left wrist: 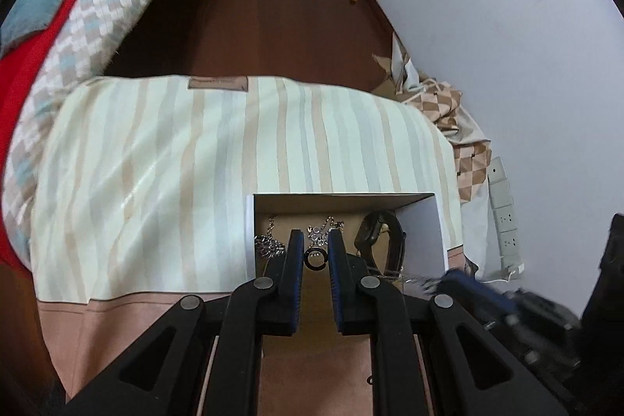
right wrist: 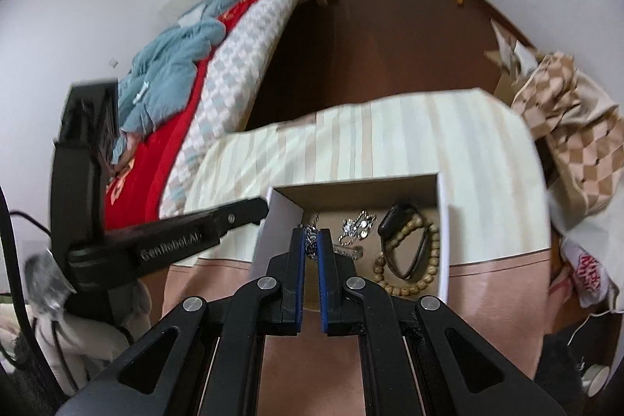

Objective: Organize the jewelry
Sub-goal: 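Carry the necklace and black ring into the white box and open both tools, then move both tools back over the remaining black rings on the table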

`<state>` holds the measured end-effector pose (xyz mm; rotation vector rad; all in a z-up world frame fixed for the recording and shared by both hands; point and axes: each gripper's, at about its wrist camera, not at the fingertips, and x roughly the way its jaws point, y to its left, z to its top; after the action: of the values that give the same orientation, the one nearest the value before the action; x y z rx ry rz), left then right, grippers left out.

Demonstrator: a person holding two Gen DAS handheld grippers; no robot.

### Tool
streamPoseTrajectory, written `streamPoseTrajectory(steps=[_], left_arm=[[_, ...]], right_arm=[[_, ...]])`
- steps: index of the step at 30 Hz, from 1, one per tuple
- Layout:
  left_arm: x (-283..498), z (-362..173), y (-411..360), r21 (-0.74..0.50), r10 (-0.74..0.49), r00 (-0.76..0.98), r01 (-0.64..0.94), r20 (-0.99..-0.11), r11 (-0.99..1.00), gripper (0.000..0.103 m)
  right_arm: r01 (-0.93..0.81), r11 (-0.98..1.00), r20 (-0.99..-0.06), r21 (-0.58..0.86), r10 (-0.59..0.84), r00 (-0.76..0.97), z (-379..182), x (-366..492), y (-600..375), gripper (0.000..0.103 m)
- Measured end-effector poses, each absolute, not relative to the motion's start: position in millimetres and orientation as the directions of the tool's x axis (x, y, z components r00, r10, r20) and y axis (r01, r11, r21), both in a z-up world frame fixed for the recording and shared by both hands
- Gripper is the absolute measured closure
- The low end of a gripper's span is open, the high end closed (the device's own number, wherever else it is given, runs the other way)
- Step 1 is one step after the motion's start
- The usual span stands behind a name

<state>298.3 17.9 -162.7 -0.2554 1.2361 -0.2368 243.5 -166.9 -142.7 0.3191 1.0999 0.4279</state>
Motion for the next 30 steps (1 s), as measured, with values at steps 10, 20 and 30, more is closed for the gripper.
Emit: streamPoseTrajectory(steps=[10,20,30], left_arm=[[312.0,-158.4,22.3,-0.286,-0.27,0.337,0.005,-0.902,0.958,0.025],[263.8,-147.4,32.6,-0.056,-0.035,0.462,-0.032,-0.886,0.998,0.001],[217.8,-133.5,38.0,0.021,0.055,0.513,-0.072,-0.857,0.997,0.001]], right_arm=[[-0.115,0.868,-0.837,0.483,0.496,0.232,-185.8,258.5,-168.6,0.054],[-0.121,0.975,-0.904,0.187,0.219,0.366,-158.6,228.9,-184.3,0.009],[-0.066,0.998,-0.903,-0.003,0.026,0.43,-142.8,202.9,-187.5,0.0]])
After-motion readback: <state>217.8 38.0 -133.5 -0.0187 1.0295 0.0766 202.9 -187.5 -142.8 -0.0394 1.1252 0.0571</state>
